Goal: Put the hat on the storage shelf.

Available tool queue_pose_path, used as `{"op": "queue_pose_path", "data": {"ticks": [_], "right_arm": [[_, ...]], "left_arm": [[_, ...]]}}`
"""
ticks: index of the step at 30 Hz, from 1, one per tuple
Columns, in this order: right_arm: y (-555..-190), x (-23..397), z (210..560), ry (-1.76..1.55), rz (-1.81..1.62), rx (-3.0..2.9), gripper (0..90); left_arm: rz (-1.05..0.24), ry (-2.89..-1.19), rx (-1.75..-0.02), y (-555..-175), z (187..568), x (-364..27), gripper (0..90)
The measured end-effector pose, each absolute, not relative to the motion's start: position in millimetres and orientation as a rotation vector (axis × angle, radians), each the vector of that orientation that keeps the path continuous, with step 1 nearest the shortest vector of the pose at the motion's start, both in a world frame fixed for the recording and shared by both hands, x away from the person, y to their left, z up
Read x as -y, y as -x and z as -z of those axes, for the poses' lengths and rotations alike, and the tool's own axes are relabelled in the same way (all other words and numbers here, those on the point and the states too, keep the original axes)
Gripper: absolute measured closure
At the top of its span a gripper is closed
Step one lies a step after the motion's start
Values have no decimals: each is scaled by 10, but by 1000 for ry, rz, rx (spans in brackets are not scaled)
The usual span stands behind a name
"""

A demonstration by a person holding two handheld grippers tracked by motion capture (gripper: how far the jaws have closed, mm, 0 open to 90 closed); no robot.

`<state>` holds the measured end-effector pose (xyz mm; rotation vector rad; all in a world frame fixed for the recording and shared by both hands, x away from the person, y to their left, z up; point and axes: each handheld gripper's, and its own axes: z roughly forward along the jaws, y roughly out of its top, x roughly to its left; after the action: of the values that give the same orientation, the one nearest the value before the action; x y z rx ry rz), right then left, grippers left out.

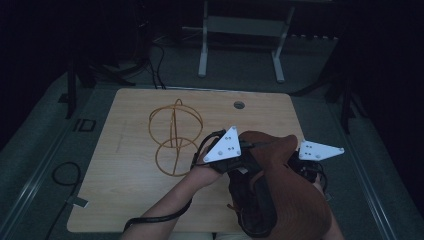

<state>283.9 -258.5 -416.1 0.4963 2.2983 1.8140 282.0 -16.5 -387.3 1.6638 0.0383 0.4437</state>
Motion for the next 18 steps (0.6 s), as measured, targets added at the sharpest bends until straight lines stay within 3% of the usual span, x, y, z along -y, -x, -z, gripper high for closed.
{"op": "queue_pose_path", "data": {"ticks": [1,2,4,5,7,18], "right_arm": [[-2835,2560,4158,-462,-1831,-2309,583],[-2835,2560,4158,-462,-1831,-2309,583],[-2819,2526,4142,-410,-1829,-2316,734],[-2819,2526,4142,-410,-1829,-2316,734],[-2802,2509,4121,-407,-1804,-2319,861],[-2805,2582,4107,-451,-1898,-2308,877]], "left_arm": [[-431,-1670,-35,-2826,3892,173,873],[-431,-1670,-35,-2826,3892,173,872],[-419,-1669,-35,-2837,3909,178,872],[-415,-1667,-42,-2843,3914,183,872],[-414,-1671,-36,-2851,3909,176,868],[-436,-1690,-48,-2804,3799,186,734]]}}
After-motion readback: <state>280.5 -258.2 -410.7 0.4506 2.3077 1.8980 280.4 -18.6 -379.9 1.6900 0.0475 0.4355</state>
